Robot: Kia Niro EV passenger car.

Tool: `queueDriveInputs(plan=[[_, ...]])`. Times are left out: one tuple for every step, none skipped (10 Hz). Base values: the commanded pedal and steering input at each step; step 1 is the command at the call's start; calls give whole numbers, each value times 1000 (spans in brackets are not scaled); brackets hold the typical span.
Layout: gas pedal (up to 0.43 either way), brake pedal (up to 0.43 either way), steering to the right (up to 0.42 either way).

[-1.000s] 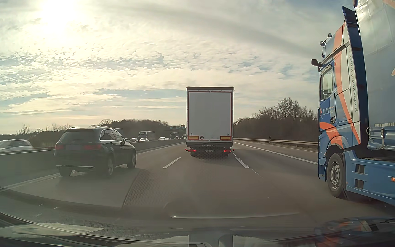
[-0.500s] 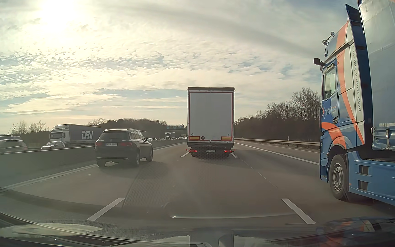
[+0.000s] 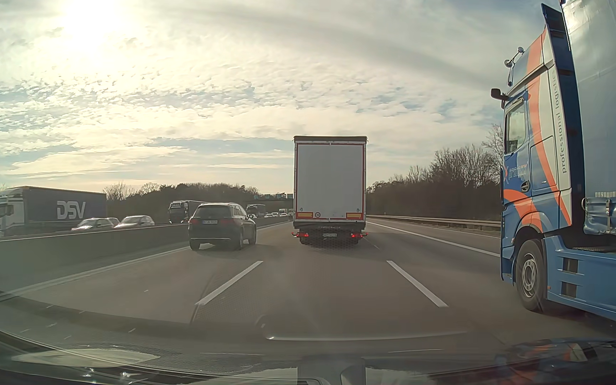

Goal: Follow the waypoints while adhering to traffic rules and regulations

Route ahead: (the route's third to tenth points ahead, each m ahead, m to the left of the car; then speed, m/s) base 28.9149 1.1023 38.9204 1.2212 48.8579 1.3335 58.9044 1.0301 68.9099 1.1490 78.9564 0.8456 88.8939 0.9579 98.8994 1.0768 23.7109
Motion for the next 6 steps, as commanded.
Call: queueDriveInputs(plan=[[39,0,-3],[39,0,-3],[47,0,-2],[47,0,-2],[59,0,-2],[59,0,-2]])
